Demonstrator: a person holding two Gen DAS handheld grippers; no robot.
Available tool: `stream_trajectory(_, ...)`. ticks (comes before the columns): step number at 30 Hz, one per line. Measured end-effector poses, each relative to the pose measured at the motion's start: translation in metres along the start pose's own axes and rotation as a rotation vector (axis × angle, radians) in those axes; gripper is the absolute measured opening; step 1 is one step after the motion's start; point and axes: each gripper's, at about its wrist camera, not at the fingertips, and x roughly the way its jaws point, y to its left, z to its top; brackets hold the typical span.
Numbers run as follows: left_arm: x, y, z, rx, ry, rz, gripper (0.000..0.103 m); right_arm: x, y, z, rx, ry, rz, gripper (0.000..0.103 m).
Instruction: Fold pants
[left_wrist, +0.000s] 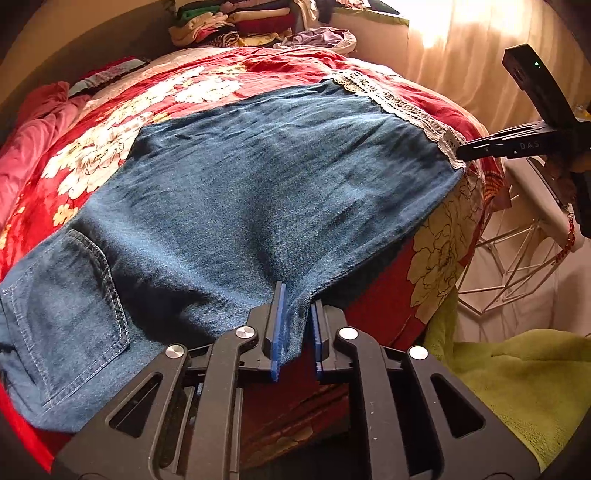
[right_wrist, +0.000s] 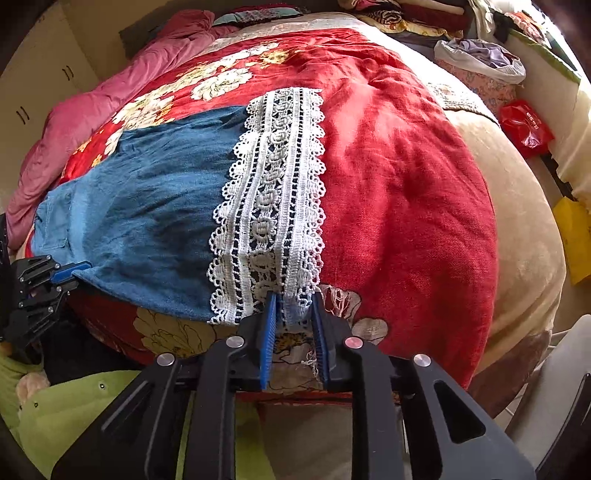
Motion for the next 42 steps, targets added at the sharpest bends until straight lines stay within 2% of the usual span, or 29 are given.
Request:
stream_trajectory(1, -0.002, 0.001, 0.000, -0.006, -0.002, -0.017, 0.022, -0.008, -0.001, 0.003, 0.007, -0.020, -0.005, 0.024)
stream_trajectory(2, -0.006, 0.002, 0.000, -0.016, -0.010, -0.036, 0.039, -0.019, -0.001, 0.007, 0.009, -0.058, -0.015, 0.027)
stream_trajectory(3, -0.011, 0.004, 0.000, -0.025, -0.024, -0.041, 0.047, -0.028, 0.001, 0.012, 0.000, -0.093, -0.018, 0.028)
stream_trajectory(6, -0.033, 0.016, 0.000, -0.077, -0.081, -0.040, 0.048, -0.040, 0.019, 0.023, -0.052, -0.162, 0.017, 0.034)
stream_trajectory(9, -0.061, 0.042, -0.005, -0.166, -0.151, 0.001, 0.057, -0.026, 0.049, 0.029, -0.130, -0.163, 0.081, 0.036)
stream_trajectory(13, -0.100, 0.102, -0.025, -0.381, -0.215, 0.146, 0.065, 0.010, 0.078, 0.030, -0.183, -0.112, 0.123, 0.036)
stream_trajectory(15, -0.113, 0.133, -0.043, -0.516, -0.224, 0.218, 0.070, 0.030, 0.083, 0.028, -0.190, -0.064, 0.104, 0.044)
stream_trajectory(17, -0.120, 0.167, -0.066, -0.670, -0.222, 0.257, 0.071, 0.041, 0.085, 0.025, -0.194, -0.050, 0.095, 0.048)
stream_trajectory(19, -0.119, 0.185, -0.082, -0.753, -0.215, 0.259, 0.071, 0.042, 0.086, 0.024, -0.204, -0.056, 0.094, 0.051)
stream_trajectory(21, -0.111, 0.195, -0.091, -0.801, -0.193, 0.258, 0.073, 0.041, 0.084, 0.024, -0.196, -0.056, 0.105, 0.051)
stream_trajectory(24, -0.096, 0.195, -0.095, -0.853, -0.185, 0.210, 0.072, 0.041, 0.082, 0.023, -0.189, -0.056, 0.114, 0.051)
stream_trajectory(25, -0.094, 0.193, -0.095, -0.852, -0.199, 0.195, 0.068, 0.041, 0.082, 0.023, -0.187, -0.056, 0.113, 0.052)
stream_trajectory(26, -0.090, 0.190, -0.092, -0.841, -0.205, 0.191, 0.048, 0.041, 0.082, 0.022, -0.191, -0.056, 0.110, 0.052)
stream_trajectory(28, -0.087, 0.182, -0.085, -0.802, -0.183, 0.254, 0.041, 0.041, 0.083, 0.022, -0.194, -0.055, 0.104, 0.052)
stream_trajectory(30, -0.096, 0.182, -0.087, -0.791, -0.200, 0.244, 0.038, 0.041, 0.083, 0.022, -0.195, -0.054, 0.108, 0.052)
stream_trajectory(33, -0.116, 0.184, -0.091, -0.760, -0.213, 0.312, 0.038, 0.041, 0.082, 0.022, -0.190, -0.052, 0.118, 0.052)
stream_trajectory(38, -0.100, 0.195, -0.104, -0.775, -0.153, 0.299, 0.045, 0.044, 0.083, 0.021, -0.197, -0.055, 0.104, 0.052)
stream_trajectory(42, -0.103, 0.203, -0.111, -0.819, -0.180, 0.291, 0.058, 0.043, 0.084, 0.020, -0.206, -0.058, 0.106, 0.053)
